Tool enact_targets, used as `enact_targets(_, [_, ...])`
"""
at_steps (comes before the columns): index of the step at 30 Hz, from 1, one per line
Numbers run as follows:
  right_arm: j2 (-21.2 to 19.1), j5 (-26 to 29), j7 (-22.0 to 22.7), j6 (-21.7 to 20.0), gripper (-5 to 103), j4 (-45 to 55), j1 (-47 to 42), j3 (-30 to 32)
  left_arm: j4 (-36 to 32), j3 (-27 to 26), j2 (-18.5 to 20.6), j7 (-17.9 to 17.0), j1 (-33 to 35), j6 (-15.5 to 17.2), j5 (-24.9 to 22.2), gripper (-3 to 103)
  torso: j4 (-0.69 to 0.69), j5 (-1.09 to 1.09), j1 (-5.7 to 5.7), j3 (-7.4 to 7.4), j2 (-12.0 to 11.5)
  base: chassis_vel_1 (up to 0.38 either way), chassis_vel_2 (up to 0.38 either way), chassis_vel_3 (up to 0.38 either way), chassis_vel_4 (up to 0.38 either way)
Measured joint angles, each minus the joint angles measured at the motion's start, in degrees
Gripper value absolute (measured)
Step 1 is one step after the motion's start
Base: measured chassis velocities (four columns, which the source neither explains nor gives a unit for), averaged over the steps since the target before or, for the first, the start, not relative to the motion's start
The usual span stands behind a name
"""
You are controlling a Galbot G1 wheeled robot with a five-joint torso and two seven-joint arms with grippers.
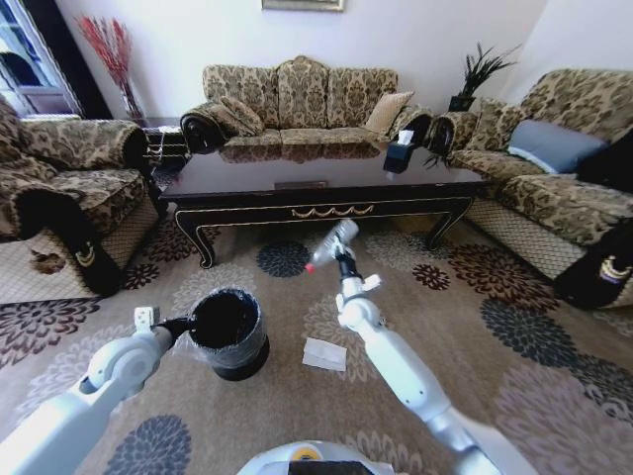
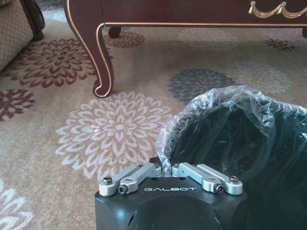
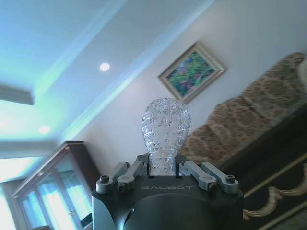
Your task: Move to the front of the table and pick up the trash from the floor, then place it into the trash bin.
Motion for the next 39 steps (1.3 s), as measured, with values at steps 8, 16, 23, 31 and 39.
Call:
enact_targets(8, [2.5, -1.2, -6.6, 4.6, 24, -1.3, 7.0, -12.7, 2.1, -0.1, -0.1, -0.1, -1.4, 0.1, -0.4, 4, -0.01, -0.01, 0.00, 0.00, 0.0, 0.000, 0.000, 0.000, 0.000])
enact_targets(16, [3.1, -11.4, -10.7, 8.2, 24, -3.3, 9.0, -19.7, 5.2, 0.8, -0.1, 0.0, -4.9, 0.2, -1.6, 4, -0.03, 0.00, 0.00, 0.00, 0.0, 0.000, 0.000, 0.000, 0.000])
enact_targets(23, [3.7, -14.9, -11.5, 9.6, 24, -5.1, 8.8, -23.8, 6.5, 3.1, -0.4, 0.0, -8.4, 0.3, -2.0, 4, -0.03, 0.00, 0.00, 0.00, 0.0, 0.000, 0.000, 0.000, 0.000])
enact_targets(31, [5.6, -18.4, -9.8, 10.2, 24, -7.6, 7.8, -25.4, 7.2, 4.2, -0.7, -0.1, -10.4, 0.4, -2.5, 4, -0.01, 0.00, 0.00, 0.00, 0.0, 0.000, 0.000, 0.000, 0.000])
enact_targets(39, [5.3, -18.4, -9.2, 9.8, 25, -8.2, 7.4, -25.3, 7.0, 3.6, -0.8, -0.1, -9.9, 0.4, -2.5, 4, -0.01, 0.01, 0.00, 0.00, 0.0, 0.000, 0.000, 0.000, 0.000])
